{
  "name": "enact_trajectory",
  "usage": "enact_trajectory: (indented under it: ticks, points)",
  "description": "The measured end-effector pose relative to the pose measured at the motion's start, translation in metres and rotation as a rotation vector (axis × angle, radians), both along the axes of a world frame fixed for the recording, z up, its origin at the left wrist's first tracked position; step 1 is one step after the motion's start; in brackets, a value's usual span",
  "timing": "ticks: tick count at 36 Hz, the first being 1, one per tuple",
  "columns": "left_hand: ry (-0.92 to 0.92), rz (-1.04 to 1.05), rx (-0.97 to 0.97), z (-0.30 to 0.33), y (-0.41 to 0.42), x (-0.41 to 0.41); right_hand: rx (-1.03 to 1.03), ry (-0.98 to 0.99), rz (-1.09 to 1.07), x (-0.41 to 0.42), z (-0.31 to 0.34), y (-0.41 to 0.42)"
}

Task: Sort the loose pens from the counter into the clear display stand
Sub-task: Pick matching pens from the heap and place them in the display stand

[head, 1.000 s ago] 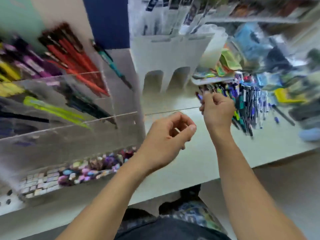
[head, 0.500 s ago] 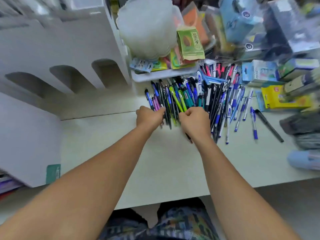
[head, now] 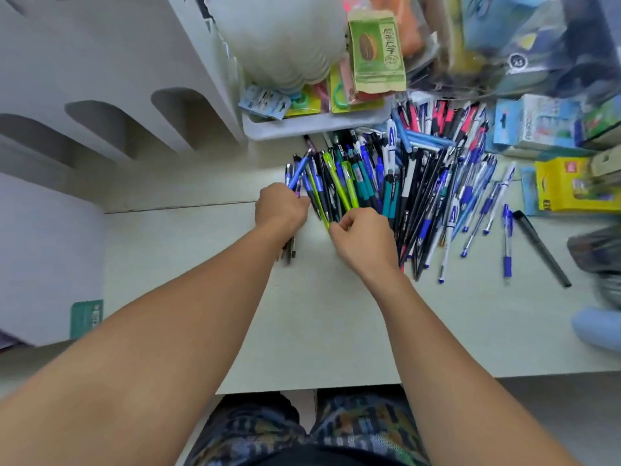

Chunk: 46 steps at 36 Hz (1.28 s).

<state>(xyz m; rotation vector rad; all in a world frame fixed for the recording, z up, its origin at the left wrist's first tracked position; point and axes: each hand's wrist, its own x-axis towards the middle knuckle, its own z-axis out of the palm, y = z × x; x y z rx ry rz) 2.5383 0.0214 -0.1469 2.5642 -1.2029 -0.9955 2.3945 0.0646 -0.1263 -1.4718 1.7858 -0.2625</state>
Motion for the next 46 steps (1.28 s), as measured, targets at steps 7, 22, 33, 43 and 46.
enact_trajectory:
  ticks: [7,22,33,43,46]
  points:
    - [0.435,0.192,-0.029,0.01,0.042,0.038,-0.01,-0.024,0.106,0.024,0.003,0.014]
    - [1.039,0.169,-0.075,0.133,0.168,0.132,0.034,-0.826,0.135,0.144,0.105,0.044]
    - [1.13,0.015,-0.07,0.179,0.214,0.259,-0.108,-0.668,0.209,0.277,0.17,0.1]
    - [1.38,0.098,-0.295,0.216,0.266,0.364,-0.412,-0.997,-0.105,0.383,0.198,0.192]
    - [1.428,0.374,-0.486,0.221,0.264,0.384,-0.473,-1.058,-0.071,0.402,0.191,0.216]
